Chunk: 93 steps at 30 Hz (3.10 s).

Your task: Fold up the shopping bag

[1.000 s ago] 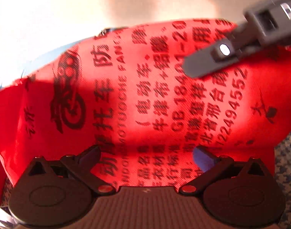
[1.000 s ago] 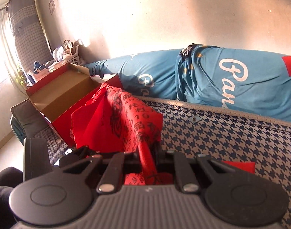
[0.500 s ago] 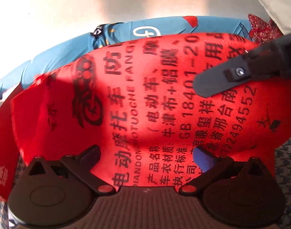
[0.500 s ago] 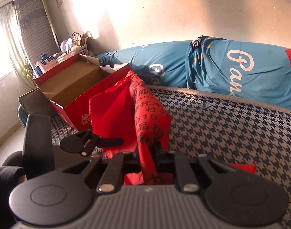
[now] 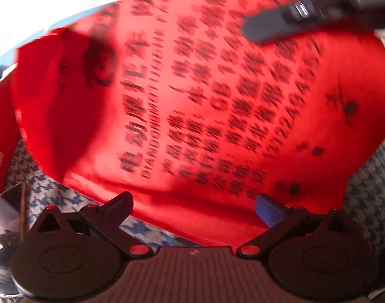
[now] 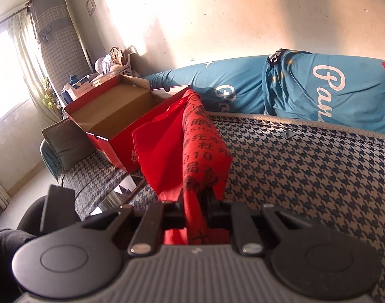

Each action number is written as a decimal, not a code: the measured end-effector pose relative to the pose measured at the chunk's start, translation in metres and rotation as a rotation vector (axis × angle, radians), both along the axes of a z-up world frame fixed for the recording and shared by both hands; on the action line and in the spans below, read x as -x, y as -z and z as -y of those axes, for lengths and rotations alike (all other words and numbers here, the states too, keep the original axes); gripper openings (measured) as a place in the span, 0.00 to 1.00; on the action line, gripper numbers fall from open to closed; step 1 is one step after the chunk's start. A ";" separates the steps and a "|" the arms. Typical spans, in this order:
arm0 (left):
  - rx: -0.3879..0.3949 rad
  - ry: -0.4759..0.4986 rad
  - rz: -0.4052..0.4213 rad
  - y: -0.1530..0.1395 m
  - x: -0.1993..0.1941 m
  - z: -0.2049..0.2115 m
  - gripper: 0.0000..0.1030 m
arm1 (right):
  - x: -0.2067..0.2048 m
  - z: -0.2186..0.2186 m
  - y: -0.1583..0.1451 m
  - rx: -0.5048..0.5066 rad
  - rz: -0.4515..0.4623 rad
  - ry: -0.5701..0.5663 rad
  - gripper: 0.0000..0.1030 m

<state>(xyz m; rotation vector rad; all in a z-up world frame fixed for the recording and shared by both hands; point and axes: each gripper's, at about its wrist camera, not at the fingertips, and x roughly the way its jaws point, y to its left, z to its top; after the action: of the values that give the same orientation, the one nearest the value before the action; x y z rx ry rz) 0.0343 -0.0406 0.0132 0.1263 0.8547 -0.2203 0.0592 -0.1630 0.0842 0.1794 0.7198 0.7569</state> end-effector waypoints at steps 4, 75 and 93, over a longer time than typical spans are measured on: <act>-0.034 0.027 0.044 0.003 -0.008 0.012 1.00 | 0.003 0.001 -0.002 0.001 0.008 0.000 0.12; 0.274 -0.003 0.257 -0.099 0.045 -0.089 1.00 | 0.071 -0.039 0.049 0.171 -0.135 -0.183 0.30; 0.089 -0.010 0.094 -0.025 -0.005 -0.048 1.00 | 0.082 -0.036 0.063 0.146 -0.185 -0.164 0.33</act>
<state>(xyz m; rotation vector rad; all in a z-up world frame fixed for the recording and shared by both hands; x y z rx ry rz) 0.0395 0.0075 0.0386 0.0484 0.7504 -0.2410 -0.0232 -0.1272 0.0215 0.0584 0.9715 0.8469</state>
